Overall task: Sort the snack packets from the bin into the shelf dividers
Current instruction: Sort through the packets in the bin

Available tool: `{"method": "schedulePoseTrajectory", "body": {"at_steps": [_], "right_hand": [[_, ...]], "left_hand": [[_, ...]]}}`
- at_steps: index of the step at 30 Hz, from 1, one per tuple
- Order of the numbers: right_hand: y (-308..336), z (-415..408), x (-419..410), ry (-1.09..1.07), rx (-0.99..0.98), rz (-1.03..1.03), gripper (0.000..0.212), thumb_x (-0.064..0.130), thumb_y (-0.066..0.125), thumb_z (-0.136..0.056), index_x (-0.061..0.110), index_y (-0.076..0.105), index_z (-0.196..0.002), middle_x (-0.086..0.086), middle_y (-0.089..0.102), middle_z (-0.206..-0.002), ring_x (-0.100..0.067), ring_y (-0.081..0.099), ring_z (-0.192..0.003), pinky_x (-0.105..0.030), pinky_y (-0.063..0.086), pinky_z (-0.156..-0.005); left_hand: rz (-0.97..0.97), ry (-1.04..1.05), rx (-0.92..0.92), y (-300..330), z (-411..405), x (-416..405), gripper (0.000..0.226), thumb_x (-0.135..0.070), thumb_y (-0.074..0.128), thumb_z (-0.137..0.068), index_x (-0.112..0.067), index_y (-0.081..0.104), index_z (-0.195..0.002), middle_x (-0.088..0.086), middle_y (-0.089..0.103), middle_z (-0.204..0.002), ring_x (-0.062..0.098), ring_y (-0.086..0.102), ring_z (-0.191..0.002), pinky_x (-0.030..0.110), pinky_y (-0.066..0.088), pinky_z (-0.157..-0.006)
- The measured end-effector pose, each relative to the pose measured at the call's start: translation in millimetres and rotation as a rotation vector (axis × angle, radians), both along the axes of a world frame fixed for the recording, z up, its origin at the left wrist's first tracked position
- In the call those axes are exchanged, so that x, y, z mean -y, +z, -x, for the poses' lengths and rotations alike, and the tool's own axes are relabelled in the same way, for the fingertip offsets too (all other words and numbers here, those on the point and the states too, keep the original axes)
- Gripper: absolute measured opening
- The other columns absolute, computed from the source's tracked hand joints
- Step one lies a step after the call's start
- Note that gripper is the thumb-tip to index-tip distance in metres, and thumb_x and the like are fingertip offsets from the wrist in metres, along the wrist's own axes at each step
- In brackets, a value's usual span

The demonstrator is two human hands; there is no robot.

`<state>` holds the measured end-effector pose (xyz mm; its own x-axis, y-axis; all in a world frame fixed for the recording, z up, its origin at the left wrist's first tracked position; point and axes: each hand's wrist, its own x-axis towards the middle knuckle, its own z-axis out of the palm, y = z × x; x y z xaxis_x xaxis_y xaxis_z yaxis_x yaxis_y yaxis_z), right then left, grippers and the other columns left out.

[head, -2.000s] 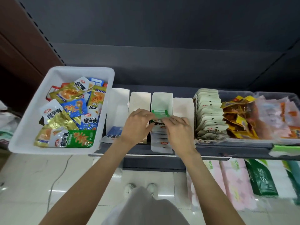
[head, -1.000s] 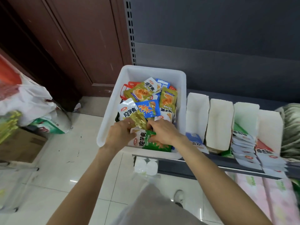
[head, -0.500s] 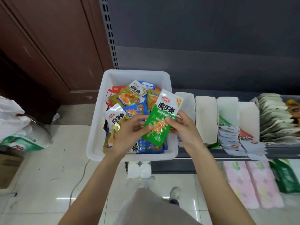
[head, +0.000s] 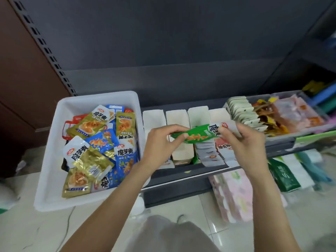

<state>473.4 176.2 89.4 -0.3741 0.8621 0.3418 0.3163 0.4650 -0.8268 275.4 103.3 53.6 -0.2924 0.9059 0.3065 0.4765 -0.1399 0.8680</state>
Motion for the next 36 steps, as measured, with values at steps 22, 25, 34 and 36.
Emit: {"method": "schedulePoseTrajectory", "body": {"at_steps": [22,25,34,36], "right_hand": [[-88,1,-86,0.137,0.815,-0.558,0.019,0.01,0.069,-0.077,0.023,0.071,-0.092,0.004,0.071,-0.081,-0.021,0.062,-0.076,-0.032,0.038,-0.073],[-89,3,-81,0.169,0.829,-0.492,0.014,0.014,0.066,-0.081,0.023,0.072,-0.09,0.004,0.073,-0.087,-0.022,0.062,-0.081,-0.032,0.031,-0.074],[-25,70,-2,0.462,0.263,-0.156,0.024,0.018,0.054,-0.095,0.022,0.067,-0.114,0.009,0.067,-0.111,-0.003,0.056,-0.099,-0.016,0.044,-0.085],[-25,106,15,0.597,0.264,-0.063,0.023,0.019,0.055,-0.095,0.022,0.067,-0.114,0.01,0.068,-0.109,-0.002,0.058,-0.096,-0.015,0.046,-0.081]], "left_hand": [[0.29,-0.125,-0.658,-53,-19,-79,0.041,-0.019,0.055,-0.091,-0.022,0.052,-0.131,-0.001,0.055,-0.131,0.015,0.043,-0.125,0.026,0.032,-0.105],[0.262,-0.048,-0.563,-46,-16,-62,0.038,-0.021,0.055,-0.092,-0.026,0.054,-0.13,-0.003,0.056,-0.13,0.014,0.045,-0.123,0.024,0.035,-0.1],[0.076,0.686,-0.253,-33,55,73,0.015,-0.017,0.061,-0.09,-0.016,0.066,-0.105,-0.01,0.064,-0.092,0.006,0.059,-0.082,0.016,0.045,-0.068],[0.236,0.793,-0.349,-42,84,98,0.023,-0.012,0.068,-0.083,-0.012,0.064,-0.106,0.002,0.065,-0.095,0.022,0.058,-0.088,0.029,0.043,-0.074]]}}
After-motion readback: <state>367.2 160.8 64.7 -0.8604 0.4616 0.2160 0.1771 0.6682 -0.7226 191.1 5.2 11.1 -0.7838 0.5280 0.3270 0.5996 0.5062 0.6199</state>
